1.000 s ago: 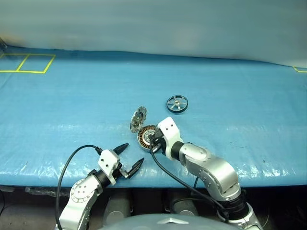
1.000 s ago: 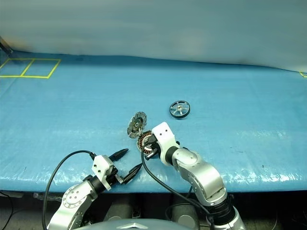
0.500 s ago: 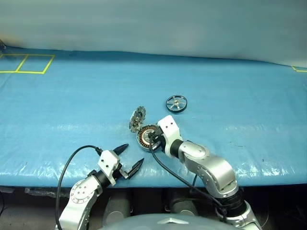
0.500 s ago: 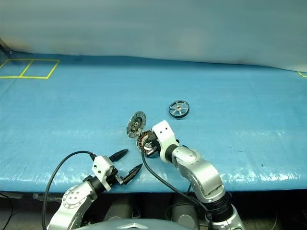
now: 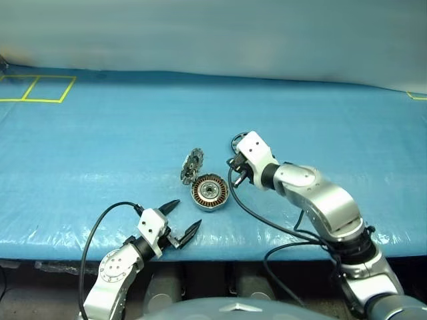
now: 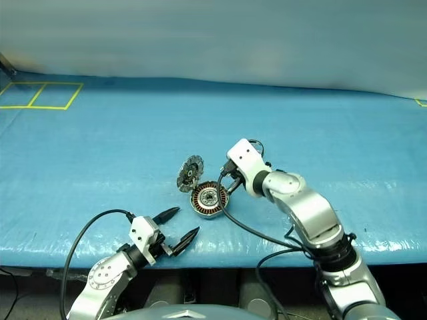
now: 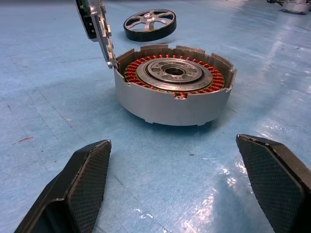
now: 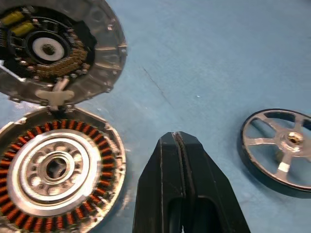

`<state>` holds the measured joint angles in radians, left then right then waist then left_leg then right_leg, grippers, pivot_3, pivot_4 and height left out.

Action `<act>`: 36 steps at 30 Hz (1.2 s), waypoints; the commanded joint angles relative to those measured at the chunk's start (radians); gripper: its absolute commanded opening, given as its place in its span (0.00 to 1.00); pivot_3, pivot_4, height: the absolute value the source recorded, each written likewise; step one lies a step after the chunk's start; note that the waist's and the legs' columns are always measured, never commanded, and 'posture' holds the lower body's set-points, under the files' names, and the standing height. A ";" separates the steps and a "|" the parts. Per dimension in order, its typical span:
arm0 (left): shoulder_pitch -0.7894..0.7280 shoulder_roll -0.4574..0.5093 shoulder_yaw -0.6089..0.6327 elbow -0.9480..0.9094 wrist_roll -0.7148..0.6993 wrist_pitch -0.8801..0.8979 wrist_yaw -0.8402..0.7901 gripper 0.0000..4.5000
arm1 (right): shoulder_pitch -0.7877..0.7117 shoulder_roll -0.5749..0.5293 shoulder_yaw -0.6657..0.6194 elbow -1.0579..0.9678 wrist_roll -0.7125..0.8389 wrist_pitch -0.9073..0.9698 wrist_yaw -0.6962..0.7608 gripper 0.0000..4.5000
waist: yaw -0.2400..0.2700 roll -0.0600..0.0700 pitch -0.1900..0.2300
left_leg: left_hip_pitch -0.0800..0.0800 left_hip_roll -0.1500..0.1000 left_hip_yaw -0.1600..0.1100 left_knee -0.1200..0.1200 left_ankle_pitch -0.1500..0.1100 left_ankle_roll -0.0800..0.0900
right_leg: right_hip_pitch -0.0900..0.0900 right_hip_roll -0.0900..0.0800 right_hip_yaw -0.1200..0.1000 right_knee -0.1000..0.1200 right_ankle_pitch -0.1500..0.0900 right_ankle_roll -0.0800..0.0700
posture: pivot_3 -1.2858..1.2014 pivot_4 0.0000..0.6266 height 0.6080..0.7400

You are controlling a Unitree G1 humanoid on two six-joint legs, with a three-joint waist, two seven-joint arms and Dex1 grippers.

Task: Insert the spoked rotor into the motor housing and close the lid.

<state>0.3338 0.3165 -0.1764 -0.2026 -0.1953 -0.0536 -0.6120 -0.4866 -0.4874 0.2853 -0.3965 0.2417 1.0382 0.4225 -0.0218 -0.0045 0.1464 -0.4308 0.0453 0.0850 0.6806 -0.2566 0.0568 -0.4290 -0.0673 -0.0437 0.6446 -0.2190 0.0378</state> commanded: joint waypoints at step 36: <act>-0.004 -0.016 -0.023 -0.002 0.007 -0.026 0.025 1.00 | -0.253 0.033 0.018 0.704 -0.259 -0.240 0.086 0.43 | 0.001 0.000 0.000 | -0.002 0.000 0.005 0.000 0.000 0.001 | 0.002 0.002 0.004 0.001 0.001 0.002 | 0.52 0.24 1.00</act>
<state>0.3270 0.3044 -0.1975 -0.2001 -0.1925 -0.0573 -0.5893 -0.7449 -0.4490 0.3234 0.3160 -0.0062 0.8124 0.5021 -0.0207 -0.0041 0.1464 -0.4327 0.0458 0.0897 0.6803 -0.2569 0.0578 -0.4270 -0.0650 -0.0400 0.6459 -0.2176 0.0395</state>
